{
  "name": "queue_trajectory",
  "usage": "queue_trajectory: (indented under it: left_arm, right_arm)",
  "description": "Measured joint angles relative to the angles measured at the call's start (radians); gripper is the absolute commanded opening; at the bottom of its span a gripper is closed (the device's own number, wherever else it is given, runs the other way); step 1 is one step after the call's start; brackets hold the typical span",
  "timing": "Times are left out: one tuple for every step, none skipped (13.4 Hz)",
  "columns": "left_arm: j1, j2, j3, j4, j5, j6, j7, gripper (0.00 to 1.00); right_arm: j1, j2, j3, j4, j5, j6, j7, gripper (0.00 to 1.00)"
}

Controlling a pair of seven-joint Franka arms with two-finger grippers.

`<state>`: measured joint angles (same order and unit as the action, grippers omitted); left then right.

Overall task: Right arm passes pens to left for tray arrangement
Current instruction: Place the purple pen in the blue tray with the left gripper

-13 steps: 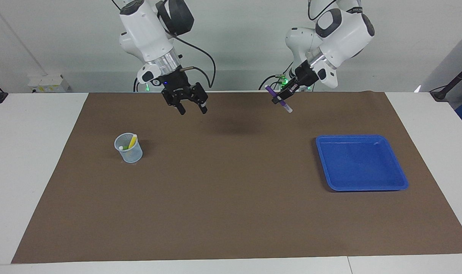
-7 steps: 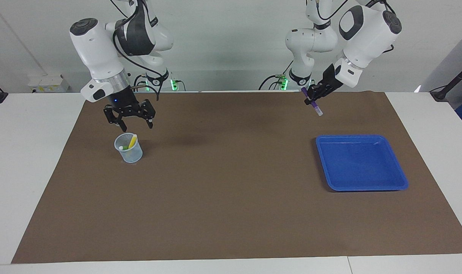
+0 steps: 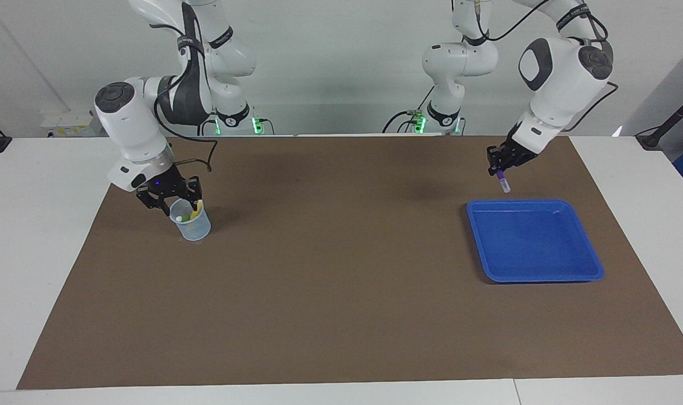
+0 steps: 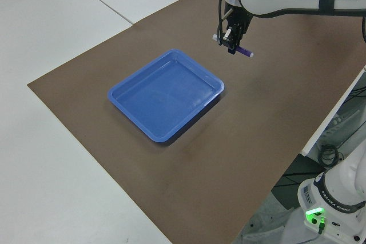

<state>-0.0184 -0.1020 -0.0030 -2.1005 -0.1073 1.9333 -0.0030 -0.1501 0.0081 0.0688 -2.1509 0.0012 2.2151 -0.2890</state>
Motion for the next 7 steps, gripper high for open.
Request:
queue_trajectory:
  left_arm:
    - [0.005,0.035,0.0,0.005,0.015,0.043,0.003,0.0]
    - [0.009,0.069,0.0,0.01,0.027,0.084,0.005,0.0]
    - [0.013,0.097,0.0,0.016,0.033,0.113,0.005,0.0]
    - [0.016,0.123,0.0,0.025,0.036,0.136,0.006,0.0]
    - [0.019,0.148,0.0,0.036,0.038,0.156,0.006,0.0]
    - [0.021,0.174,0.0,0.048,0.039,0.178,0.006,0.0]
    - [0.023,0.201,-0.001,0.056,0.044,0.204,0.007,0.0]
  right_arm:
    - [-0.005,0.006,0.0,0.0,-0.001,0.006,-0.001,0.65]
    - [-0.009,0.007,0.0,0.0,-0.001,0.006,-0.001,0.64]
    - [-0.011,0.01,0.0,0.0,-0.001,0.007,-0.001,0.62]
    - [-0.011,0.015,0.0,0.0,-0.001,0.009,-0.001,0.57]
    - [-0.011,0.021,0.001,0.0,-0.001,0.011,-0.001,0.55]
    - [-0.011,0.026,0.002,0.0,-0.001,0.011,-0.001,0.54]
    - [-0.011,0.029,0.002,0.0,-0.001,0.011,-0.001,0.53]
